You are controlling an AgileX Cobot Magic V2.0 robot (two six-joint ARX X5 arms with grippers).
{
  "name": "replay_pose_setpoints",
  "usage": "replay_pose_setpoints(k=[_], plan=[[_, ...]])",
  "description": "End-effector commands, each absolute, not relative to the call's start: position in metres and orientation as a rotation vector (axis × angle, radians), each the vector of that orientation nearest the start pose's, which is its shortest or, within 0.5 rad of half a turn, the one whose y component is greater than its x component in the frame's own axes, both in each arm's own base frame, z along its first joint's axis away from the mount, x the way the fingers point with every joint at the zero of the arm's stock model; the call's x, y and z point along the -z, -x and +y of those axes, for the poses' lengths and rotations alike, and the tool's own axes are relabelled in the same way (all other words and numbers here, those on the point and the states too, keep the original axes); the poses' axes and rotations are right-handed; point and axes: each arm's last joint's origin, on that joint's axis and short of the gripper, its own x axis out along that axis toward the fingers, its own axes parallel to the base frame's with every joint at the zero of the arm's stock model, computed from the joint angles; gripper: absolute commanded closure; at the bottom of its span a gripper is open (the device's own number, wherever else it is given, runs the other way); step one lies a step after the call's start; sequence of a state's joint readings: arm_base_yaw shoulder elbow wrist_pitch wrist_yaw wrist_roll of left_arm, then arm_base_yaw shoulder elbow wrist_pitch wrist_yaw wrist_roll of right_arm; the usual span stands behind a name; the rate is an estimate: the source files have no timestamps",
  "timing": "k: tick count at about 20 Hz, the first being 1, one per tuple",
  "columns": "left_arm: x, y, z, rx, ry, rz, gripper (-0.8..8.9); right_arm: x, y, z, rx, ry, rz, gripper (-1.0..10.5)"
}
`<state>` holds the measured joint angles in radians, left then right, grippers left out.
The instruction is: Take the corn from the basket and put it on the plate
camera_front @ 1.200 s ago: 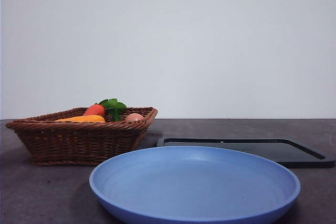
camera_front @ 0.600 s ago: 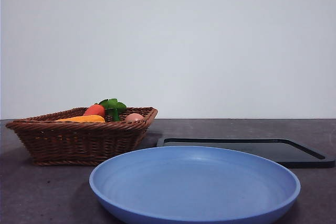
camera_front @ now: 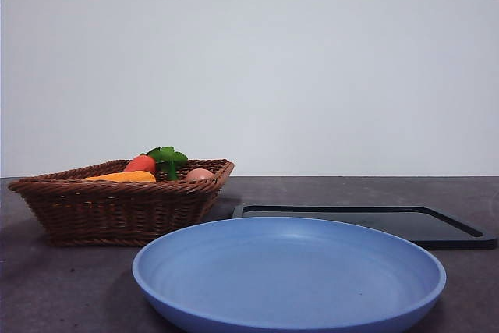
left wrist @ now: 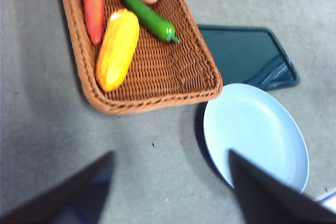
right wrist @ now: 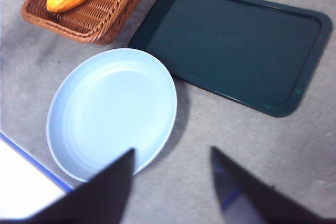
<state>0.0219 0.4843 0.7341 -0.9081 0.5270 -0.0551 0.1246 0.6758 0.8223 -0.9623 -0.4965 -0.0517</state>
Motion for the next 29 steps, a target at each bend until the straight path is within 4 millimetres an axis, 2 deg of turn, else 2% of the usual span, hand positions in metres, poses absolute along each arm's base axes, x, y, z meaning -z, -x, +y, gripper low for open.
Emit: replay_pose_setpoints(k=[1, 8, 13, 17, 21, 24, 29], plan=[[-0.293, -0.084, -0.013, 0.471, 0.241, 0.637, 4.03, -0.298, -0.117, 0.03, -0.611, -0.156, 0.823, 6.6], [-0.293, -0.084, -0.013, 0.471, 0.241, 0.637, 4.04, -0.273, -0.164, 0.052, -0.682, -0.17, 0.992, 6.6], [-0.293, -0.084, -0.013, 0.471, 0.241, 0.637, 4.04, -0.238, -0.202, 0.076, -0.726, -0.15, 1.123, 6.6], [-0.293, -0.084, -0.013, 0.471, 0.241, 0.638, 4.04, -0.206, -0.224, 0.094, -0.744, -0.126, 1.216, 6.6], [-0.293, -0.084, -0.013, 0.471, 0.241, 0.638, 4.04, -0.182, -0.236, 0.106, -0.759, -0.113, 1.27, 6.6], [-0.293, -0.084, -0.013, 0.471, 0.241, 0.638, 4.04, -0.172, -0.24, 0.112, -0.768, -0.106, 1.29, 6.6], [-0.293, -0.084, -0.013, 0.471, 0.241, 0.638, 4.04, -0.161, -0.243, 0.116, -0.773, -0.1, 1.316, 7.7]])
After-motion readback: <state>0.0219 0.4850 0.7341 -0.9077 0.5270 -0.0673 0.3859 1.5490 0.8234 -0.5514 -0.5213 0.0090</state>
